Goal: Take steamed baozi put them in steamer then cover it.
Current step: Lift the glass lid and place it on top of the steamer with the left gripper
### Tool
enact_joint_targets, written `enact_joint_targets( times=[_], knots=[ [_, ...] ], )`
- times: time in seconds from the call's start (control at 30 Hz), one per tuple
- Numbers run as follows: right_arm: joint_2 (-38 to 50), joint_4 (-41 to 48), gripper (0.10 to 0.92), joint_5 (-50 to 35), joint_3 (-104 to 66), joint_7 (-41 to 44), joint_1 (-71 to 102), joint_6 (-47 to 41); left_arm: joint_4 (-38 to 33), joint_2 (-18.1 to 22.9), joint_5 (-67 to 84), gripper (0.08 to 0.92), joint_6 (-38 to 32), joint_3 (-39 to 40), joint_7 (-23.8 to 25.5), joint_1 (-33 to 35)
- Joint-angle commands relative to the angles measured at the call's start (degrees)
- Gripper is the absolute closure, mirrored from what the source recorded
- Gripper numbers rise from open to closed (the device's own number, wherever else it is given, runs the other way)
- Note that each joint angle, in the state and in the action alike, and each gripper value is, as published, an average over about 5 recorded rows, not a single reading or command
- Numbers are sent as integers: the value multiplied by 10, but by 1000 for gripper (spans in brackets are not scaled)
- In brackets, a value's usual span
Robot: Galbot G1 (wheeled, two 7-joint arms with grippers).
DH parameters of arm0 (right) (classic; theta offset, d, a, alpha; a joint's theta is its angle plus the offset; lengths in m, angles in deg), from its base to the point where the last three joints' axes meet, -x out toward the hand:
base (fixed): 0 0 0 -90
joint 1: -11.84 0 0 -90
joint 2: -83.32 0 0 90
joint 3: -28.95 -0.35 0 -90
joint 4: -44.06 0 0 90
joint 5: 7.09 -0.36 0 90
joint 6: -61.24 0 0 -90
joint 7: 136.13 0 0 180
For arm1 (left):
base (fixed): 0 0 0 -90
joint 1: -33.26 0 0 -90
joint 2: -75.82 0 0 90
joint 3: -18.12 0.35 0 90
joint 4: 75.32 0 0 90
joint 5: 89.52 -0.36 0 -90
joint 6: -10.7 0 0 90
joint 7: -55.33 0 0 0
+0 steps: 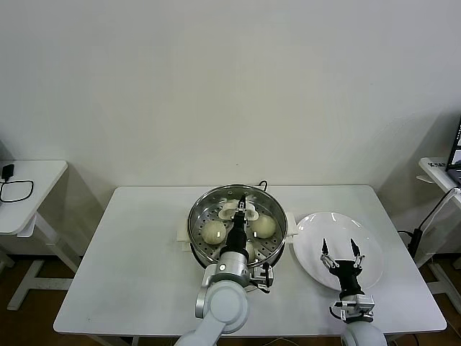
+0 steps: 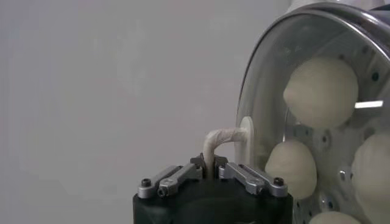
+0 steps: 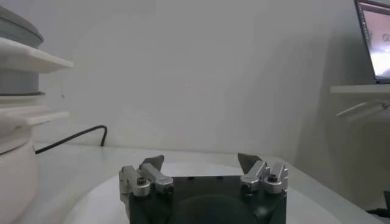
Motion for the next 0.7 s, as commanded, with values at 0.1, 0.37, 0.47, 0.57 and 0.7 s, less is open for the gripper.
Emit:
enact_joint_targets(
  times=[0.1,0.37,0.47,0.57,0.7],
  knots=[
    [0,0,203,-1,0,0,-1,0,7,2,-6,806,-4,-3,-5,4],
    [2,-1,203,-1,1,-1,-3,-1,11,3,-6,806,-8,-3,-7,8],
    [1,-1,203,-1,1,-1,-3,-1,13,5,-6,806,-11,-6,-9,8],
    [1,-2,203,-1,1,-1,-3,-1,14,4,-7,806,-13,-10,-11,10],
    [1,-2,203,-1,1,-1,-3,-1,10,3,-7,759,-14,-12,-12,12]
  ],
)
